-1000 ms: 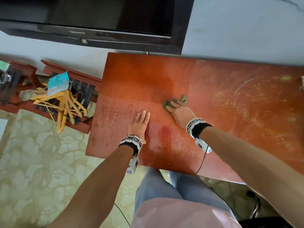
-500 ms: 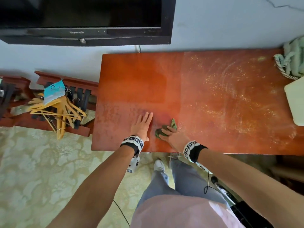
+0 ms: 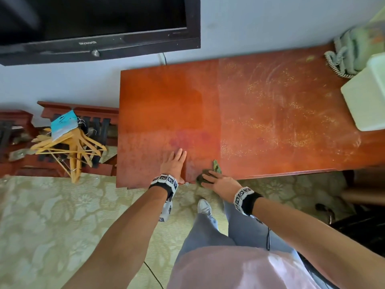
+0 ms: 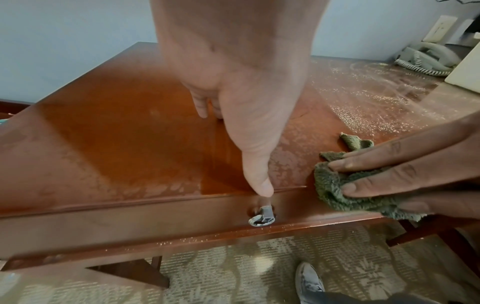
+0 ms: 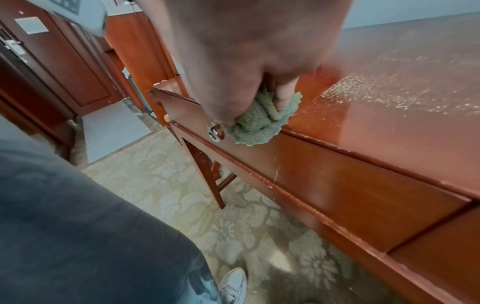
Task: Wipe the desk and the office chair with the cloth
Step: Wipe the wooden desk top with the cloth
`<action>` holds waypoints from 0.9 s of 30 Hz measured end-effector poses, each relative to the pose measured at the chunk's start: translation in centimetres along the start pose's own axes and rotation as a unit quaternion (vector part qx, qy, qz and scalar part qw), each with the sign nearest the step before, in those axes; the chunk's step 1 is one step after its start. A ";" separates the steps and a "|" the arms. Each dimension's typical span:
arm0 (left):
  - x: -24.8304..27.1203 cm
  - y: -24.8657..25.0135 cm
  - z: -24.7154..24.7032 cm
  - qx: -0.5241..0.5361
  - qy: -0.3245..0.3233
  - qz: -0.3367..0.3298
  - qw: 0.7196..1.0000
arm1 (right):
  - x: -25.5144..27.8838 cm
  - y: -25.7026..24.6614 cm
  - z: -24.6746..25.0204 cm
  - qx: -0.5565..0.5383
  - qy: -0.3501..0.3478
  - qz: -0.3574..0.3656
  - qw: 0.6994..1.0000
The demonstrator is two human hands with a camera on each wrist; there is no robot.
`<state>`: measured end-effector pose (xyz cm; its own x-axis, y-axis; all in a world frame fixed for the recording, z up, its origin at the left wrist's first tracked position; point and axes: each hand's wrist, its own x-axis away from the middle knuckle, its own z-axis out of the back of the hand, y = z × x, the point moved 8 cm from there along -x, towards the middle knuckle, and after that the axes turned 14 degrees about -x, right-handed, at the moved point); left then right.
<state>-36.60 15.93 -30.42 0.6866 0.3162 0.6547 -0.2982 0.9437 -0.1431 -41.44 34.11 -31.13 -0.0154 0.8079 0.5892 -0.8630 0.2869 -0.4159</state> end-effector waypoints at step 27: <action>-1.6 3.5 1.0 -0.031 0.004 0.009 0.999 | -0.6 11.3 7.1 -0.090 0.077 -0.111 0.987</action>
<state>-39.38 18.60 -31.17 0.6869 0.3343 0.6453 -0.2690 0.9418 -0.2016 -54.77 33.21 -31.31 0.2540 0.7794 0.5727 -0.7324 0.5417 -0.4124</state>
